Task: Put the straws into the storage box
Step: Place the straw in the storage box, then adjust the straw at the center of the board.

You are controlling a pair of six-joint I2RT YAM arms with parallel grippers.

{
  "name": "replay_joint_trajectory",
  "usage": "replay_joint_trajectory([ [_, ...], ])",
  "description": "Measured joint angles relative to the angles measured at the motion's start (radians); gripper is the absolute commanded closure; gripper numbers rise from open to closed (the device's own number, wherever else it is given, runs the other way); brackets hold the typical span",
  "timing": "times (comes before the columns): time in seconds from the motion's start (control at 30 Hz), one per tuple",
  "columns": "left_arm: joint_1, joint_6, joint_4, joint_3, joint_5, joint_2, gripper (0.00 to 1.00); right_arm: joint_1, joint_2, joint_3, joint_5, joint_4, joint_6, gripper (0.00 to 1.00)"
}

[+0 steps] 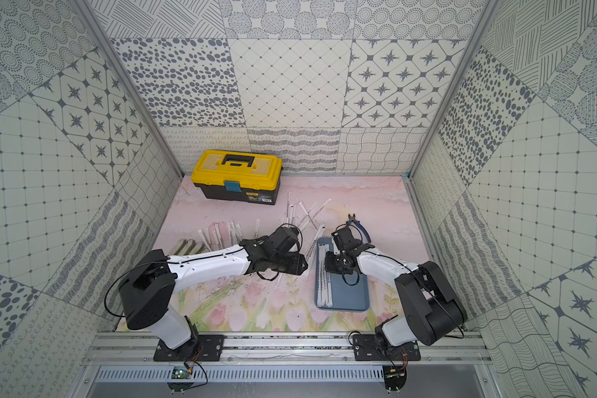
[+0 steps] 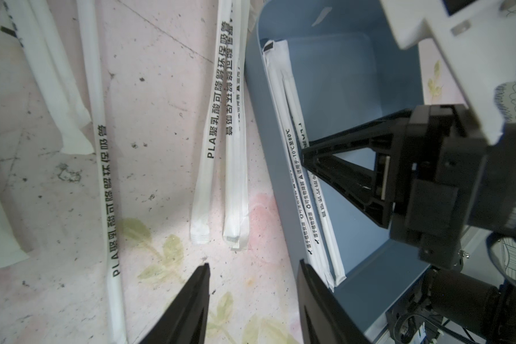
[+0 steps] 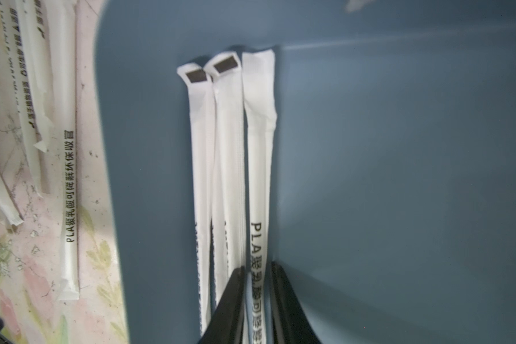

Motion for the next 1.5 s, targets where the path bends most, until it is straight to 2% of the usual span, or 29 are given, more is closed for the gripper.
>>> replay_joint_trajectory([
  [0.1,0.015,0.009,-0.009,0.0,-0.009,-0.033,0.48,0.053,-0.056,0.037,0.036,-0.095,0.027,0.67],
  [0.23,0.071,0.031,-0.033,-0.018,-0.051,-0.106,0.47,0.221,-0.101,0.191,0.152,-0.214,0.13,0.66],
  [0.37,0.149,0.045,-0.071,-0.058,-0.104,-0.174,0.45,0.341,0.011,0.378,0.266,-0.235,0.227,0.65],
  [0.53,0.222,0.057,-0.114,-0.122,-0.142,-0.241,0.46,0.364,0.284,0.543,0.354,-0.208,0.295,0.59],
  [0.73,0.288,0.057,-0.135,-0.213,-0.147,-0.314,0.46,0.384,0.489,0.672,0.399,-0.217,0.33,0.63],
  [0.97,0.312,0.058,-0.133,-0.245,-0.137,-0.338,0.46,0.391,0.57,0.711,0.401,-0.22,0.351,0.7],
  [1.17,0.325,0.06,-0.131,-0.254,-0.127,-0.359,0.46,0.394,0.583,0.719,0.413,-0.241,0.373,0.89],
  [1.3,0.341,0.066,-0.13,-0.256,-0.127,-0.386,0.46,0.395,0.575,0.709,0.42,-0.241,0.39,0.95],
  [1.5,0.363,0.081,-0.131,-0.249,-0.128,-0.419,0.46,0.399,0.499,0.662,0.378,-0.256,0.39,0.93],
])
